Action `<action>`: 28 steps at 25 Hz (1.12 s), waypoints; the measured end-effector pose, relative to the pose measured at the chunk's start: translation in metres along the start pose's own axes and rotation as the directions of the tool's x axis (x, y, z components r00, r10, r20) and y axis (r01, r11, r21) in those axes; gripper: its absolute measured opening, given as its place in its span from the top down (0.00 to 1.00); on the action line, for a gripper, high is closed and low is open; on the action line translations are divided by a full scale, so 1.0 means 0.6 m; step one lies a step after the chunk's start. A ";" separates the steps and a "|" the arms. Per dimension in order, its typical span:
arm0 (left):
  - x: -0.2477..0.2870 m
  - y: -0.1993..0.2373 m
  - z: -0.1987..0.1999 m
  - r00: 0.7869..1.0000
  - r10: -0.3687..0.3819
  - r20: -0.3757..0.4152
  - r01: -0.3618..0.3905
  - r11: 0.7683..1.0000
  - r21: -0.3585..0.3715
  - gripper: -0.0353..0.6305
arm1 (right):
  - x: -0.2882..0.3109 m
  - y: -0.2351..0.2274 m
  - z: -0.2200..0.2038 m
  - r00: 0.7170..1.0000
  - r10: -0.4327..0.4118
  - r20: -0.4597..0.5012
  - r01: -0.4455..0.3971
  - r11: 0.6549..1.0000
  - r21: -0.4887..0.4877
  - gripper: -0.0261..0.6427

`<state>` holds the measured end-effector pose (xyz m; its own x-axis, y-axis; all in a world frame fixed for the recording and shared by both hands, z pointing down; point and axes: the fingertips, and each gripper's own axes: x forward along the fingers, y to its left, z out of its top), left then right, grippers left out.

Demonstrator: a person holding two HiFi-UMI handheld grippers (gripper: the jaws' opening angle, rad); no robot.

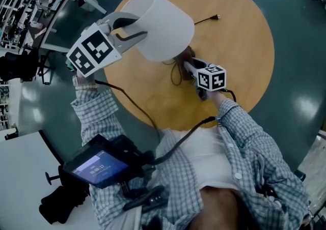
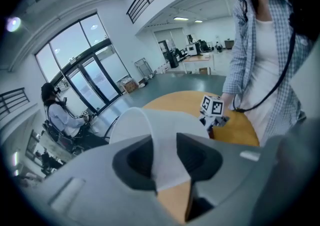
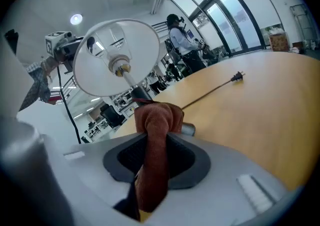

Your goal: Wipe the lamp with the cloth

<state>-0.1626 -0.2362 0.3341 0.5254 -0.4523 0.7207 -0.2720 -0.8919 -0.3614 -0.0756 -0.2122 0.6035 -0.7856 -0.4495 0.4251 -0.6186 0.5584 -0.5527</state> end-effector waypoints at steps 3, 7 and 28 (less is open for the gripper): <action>-0.005 -0.004 -0.001 1.000 0.000 0.006 0.000 1.000 -0.003 0.75 | -0.019 -0.022 -0.035 0.999 -0.033 -0.027 0.034 0.999 0.023 0.80; -0.011 -0.019 0.008 1.000 -0.005 0.006 0.005 1.000 0.007 0.75 | -0.040 -0.013 -0.044 0.999 -0.039 -0.035 0.040 0.999 0.028 0.80; -0.014 0.003 -0.010 1.000 0.013 0.028 -0.012 0.999 -0.038 0.75 | -0.030 -0.007 -0.057 0.979 -0.019 -0.204 -0.012 0.989 -0.150 0.80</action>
<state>-0.1723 -0.2342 0.3312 0.5444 -0.4640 0.6988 -0.3089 -0.8854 -0.3473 -0.0594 -0.1825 0.6229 -0.7595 -0.3081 0.5729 -0.6037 0.6618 -0.4444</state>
